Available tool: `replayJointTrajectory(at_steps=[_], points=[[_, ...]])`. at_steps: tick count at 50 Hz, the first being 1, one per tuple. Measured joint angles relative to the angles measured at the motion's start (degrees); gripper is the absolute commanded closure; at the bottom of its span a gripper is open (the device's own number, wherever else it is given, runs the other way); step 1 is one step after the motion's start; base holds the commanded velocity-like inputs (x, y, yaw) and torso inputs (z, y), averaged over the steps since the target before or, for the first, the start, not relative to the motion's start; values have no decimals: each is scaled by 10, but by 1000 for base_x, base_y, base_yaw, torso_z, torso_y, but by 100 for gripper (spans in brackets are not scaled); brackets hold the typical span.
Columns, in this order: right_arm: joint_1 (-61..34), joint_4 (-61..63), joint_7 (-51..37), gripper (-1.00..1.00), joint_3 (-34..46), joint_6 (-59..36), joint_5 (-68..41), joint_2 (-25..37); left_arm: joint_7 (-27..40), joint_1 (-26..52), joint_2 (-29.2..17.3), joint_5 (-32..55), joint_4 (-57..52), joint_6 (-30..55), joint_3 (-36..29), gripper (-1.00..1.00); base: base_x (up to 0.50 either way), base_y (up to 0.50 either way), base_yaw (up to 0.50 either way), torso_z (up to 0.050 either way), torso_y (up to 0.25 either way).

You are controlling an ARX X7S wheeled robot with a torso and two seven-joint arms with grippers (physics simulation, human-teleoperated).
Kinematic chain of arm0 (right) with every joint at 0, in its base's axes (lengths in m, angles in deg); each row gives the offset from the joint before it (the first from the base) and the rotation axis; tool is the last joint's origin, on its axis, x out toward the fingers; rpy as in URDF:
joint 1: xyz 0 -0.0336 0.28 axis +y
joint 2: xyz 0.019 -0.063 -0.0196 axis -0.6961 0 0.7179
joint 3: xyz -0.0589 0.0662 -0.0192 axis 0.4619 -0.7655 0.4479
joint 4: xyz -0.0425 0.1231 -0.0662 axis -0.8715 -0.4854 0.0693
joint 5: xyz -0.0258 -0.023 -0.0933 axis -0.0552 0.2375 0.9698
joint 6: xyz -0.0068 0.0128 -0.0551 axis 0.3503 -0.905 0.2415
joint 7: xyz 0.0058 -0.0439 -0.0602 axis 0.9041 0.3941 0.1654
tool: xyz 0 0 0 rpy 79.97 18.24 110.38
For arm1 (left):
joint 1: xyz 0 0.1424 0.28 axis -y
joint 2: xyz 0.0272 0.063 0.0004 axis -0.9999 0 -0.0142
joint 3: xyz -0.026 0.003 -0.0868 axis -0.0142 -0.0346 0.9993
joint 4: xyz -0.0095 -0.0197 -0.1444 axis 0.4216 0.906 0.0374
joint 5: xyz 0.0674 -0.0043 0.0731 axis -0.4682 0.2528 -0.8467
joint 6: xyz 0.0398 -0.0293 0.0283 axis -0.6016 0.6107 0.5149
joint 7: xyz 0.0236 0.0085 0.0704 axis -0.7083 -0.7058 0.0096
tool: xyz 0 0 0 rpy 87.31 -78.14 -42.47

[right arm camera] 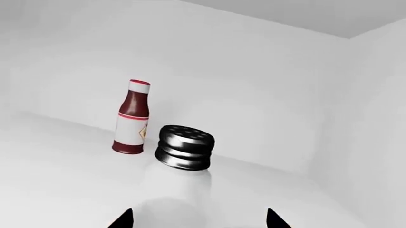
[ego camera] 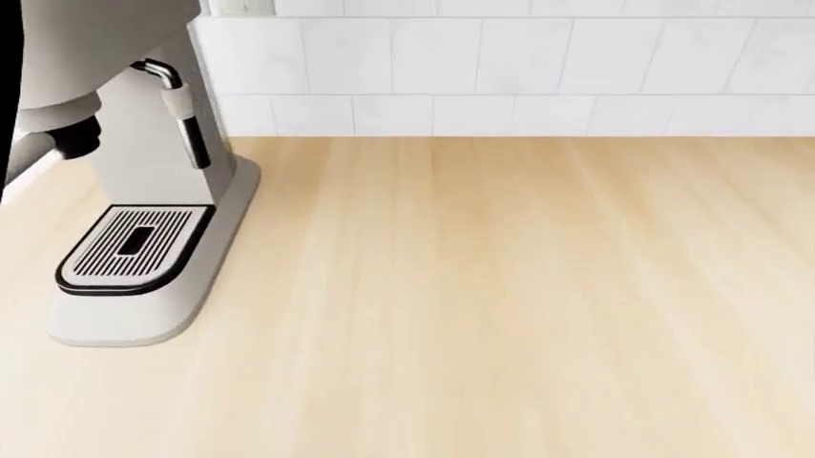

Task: Pick and place the shaker into the drawer. Then close the cabinet.

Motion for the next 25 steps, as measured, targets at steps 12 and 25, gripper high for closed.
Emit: replayJointTrajectory(at_steps=[12,25], points=[[-2,9,41,-100,32,-19,-16,-2,-2,-5,0,-18,-12,5,2,-100,0,0,0,0,0],[-2,12,45,-100,41,-24,-30,2,-1,-11,0,-33,-23,7,16,100,0,0,0,0,0]])
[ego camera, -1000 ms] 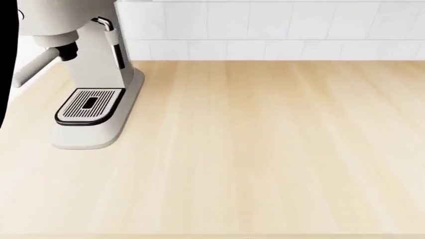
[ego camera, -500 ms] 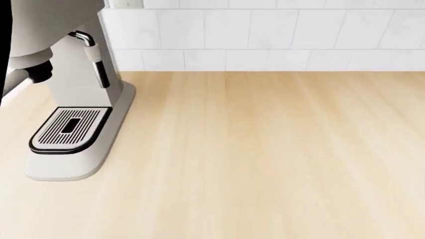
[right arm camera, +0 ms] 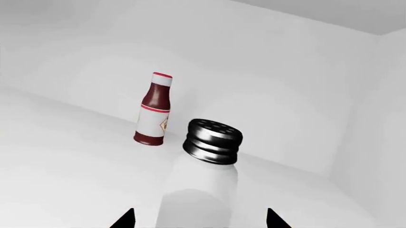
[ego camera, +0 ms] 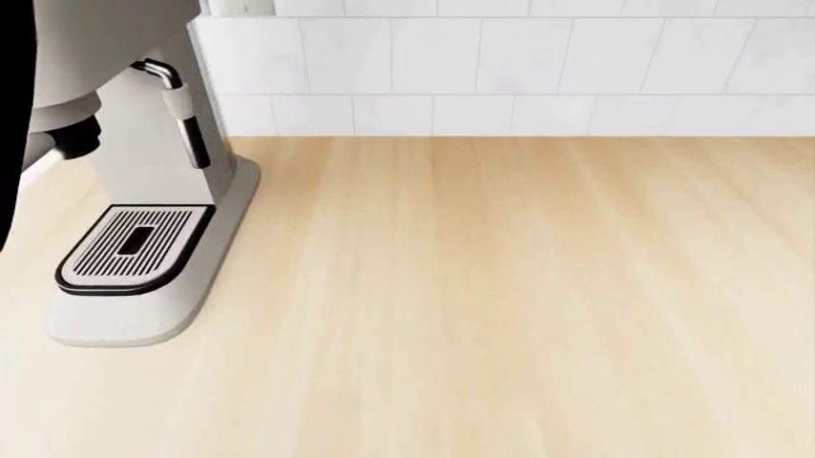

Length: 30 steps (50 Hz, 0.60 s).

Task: Pick and place the shaker into the drawer. Then close the cabinet.

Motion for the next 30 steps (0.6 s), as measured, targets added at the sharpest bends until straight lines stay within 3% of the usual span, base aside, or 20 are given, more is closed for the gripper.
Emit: replayJointTrajectory(at_steps=[14,30], points=[[0,-1,-3,-100,0,-1,-10,3,0,-4,0,-35,-2,0,45,100,1,0,0,0,0],[0,4,8,-100,-26,-11,28,-1,-22,54,0,-164,23,-40,156,100,0,0,0,0,0]])
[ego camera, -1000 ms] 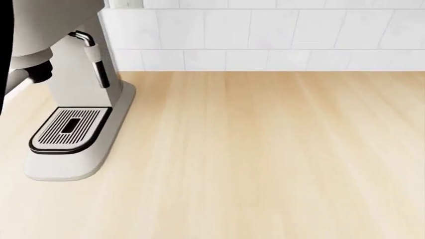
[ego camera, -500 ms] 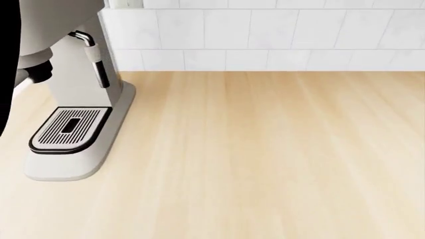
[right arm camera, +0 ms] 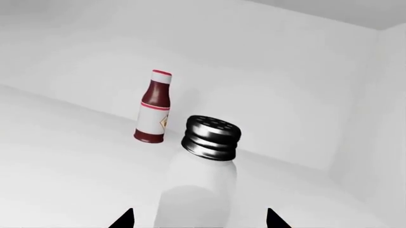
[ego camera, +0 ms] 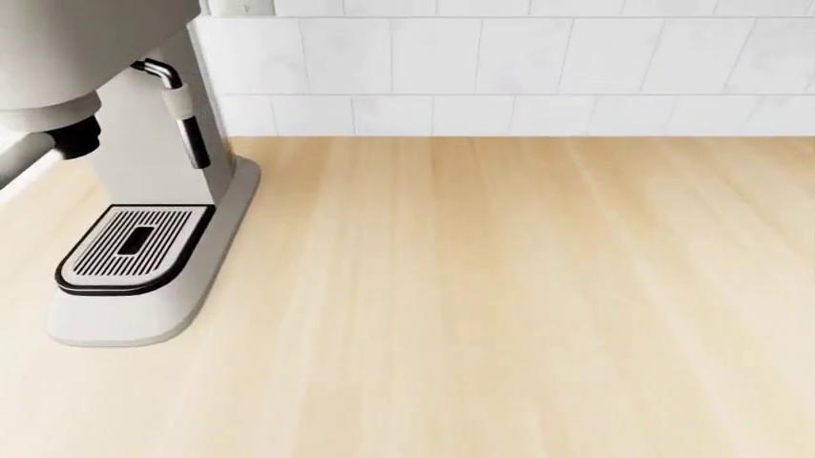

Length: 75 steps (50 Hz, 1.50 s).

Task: Pick and place the shaker into the drawer. Then close the cabinet.

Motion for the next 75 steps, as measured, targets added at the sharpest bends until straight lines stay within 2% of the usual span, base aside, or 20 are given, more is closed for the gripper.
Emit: replayJointTrajectory(at_steps=[7,9,11,14,15,29,34,41,53,75], points=[[0,7,4,-100,-23,-6,18,-2,-3,14,0,-22,2,-10,18,100,143,-4,0,0,0],[0,19,4,-100,-24,-10,-1,-1,-4,16,0,-24,4,-12,19,100,500,-8,0,0,0],[0,44,52,-100,8,-35,-43,15,-4,17,0,-24,6,-13,18,100,250,0,0,0,0],[0,41,38,-100,12,-39,-72,19,-4,16,0,-21,10,-15,14,100,9,0,3,0,0],[0,40,34,100,10,-37,-74,19,-4,17,0,-20,10,-15,12,100,0,3,5,0,0],[0,17,-19,100,5,-6,-79,11,-5,19,0,-1,12,-13,-9,100,2,0,1,0,0],[2,18,-38,100,-15,23,-18,9,-7,20,0,-5,12,-12,-4,100,0,0,0,0,0],[4,92,-41,100,-64,67,73,-3,-15,20,0,-15,2,-14,26,100,0,0,0,0,0],[2,157,-37,100,-102,120,143,-18,-34,20,0,28,-20,-15,26,100,-500,10,0,0,1],[2,140,-34,100,-111,149,152,-29,-39,21,0,118,1,-35,-43,100,-500,0,0,0,0]])
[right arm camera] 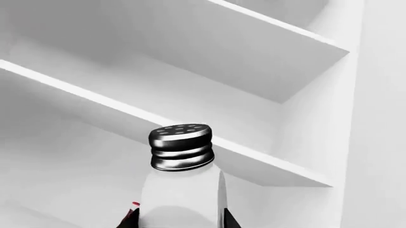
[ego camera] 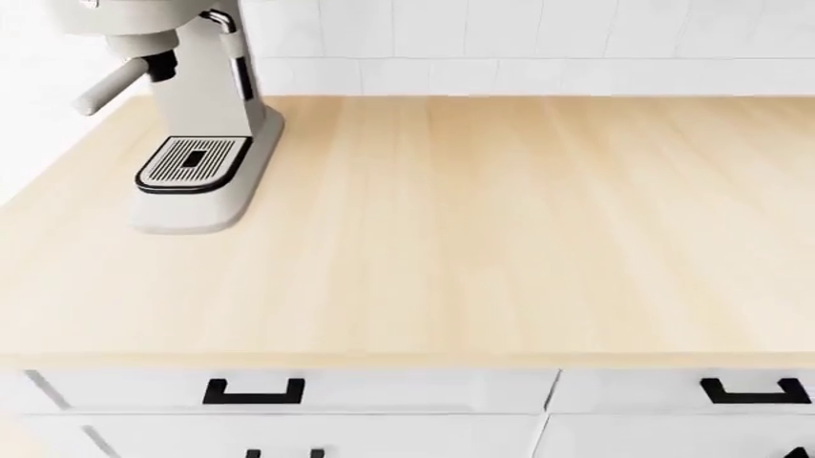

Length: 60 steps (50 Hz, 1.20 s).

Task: Pick and place the shaker into the drawer. Then close the cabinet.

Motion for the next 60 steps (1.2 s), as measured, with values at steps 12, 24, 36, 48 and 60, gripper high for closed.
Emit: replayJointTrajectory(at_steps=[12,24,36,48,60], points=[[37,-21,-3,100,13,7,-22,-1,16,-55,-7,105,-29,-4,-78,100,-100,3,0,0,0],[353,418,27,100,22,-228,-10,5,180,-380,-115,272,-469,94,-134,100,0,0,0,0,0],[573,718,32,100,20,-374,-2,8,282,-618,-191,360,-746,126,-147,100,0,0,0,0,2],[737,882,19,100,0,-446,-19,6,312,-754,-227,375,-845,118,-161,100,0,0,0,1,2],[824,947,5,100,-13,-467,-49,6,314,-820,-243,363,-865,104,-172,100,0,-167,0,0,1]])
